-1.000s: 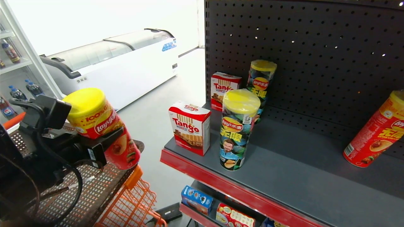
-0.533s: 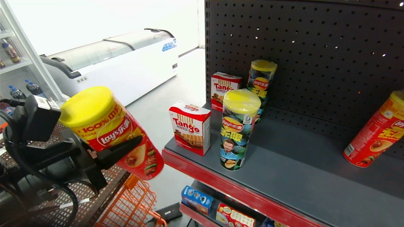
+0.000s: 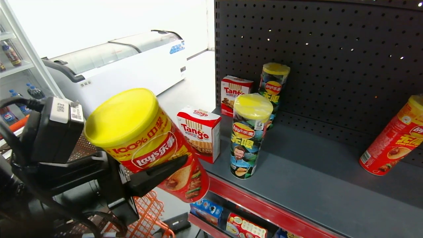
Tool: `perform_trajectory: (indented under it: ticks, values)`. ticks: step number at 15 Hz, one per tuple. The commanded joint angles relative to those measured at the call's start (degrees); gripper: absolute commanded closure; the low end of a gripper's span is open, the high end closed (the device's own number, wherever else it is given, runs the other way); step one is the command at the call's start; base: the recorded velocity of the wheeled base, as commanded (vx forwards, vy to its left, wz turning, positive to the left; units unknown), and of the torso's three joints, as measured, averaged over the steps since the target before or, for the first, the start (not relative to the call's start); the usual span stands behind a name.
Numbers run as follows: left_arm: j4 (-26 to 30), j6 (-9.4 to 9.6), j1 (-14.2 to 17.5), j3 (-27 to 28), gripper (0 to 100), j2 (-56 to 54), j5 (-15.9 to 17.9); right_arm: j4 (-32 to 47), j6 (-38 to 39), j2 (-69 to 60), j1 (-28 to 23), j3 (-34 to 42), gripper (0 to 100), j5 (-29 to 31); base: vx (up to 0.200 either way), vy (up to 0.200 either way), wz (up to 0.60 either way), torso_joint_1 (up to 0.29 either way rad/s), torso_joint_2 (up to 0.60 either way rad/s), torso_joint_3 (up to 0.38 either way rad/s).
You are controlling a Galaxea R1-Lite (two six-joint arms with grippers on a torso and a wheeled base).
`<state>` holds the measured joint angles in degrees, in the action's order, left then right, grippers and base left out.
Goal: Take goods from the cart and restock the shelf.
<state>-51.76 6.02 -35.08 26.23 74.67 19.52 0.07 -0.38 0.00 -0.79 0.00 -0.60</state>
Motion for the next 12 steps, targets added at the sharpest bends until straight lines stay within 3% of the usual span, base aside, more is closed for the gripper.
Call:
perform_trajectory:
  ticks: [1, 6, 8, 10, 12]
  values:
    - [-0.1, 0.04, -1.6, 1.1, 100, 1.4, 0.3, 0.0, -0.1, 0.0, 0.0, 0.0, 0, 0.0, 0.0, 0.0, 0.0, 0.0, 0.0, 0.0]
    - [0.1, 0.04, -8.6, 0.7, 100, 1.6, 0.7, 0.0, -0.1, 0.0, 0.0, 0.0, 0, 0.0, 0.0, 0.0, 0.0, 0.0, 0.0, 0.0]
    - [2.7, 0.13, -11.0, 0.7, 100, 1.1, 0.7, 0.0, -0.1, 0.0, 0.0, 0.0, 0, 0.0, 0.0, 0.0, 0.0, 0.0, 0.0, 0.0]
    - [12.7, 0.39, -14.4, 0.7, 100, -4.1, 0.7, 0.0, -0.1, 0.0, 0.0, 0.0, 0, 0.0, 0.0, 0.0, 0.0, 0.0, 0.0, 0.0]
    - [16.3, 0.39, -14.7, 0.6, 100, -6.0, 0.8, 0.0, -0.1, 0.0, 0.0, 0.0, 0, 0.0, 0.0, 0.0, 0.0, 0.0, 0.0, 0.0]
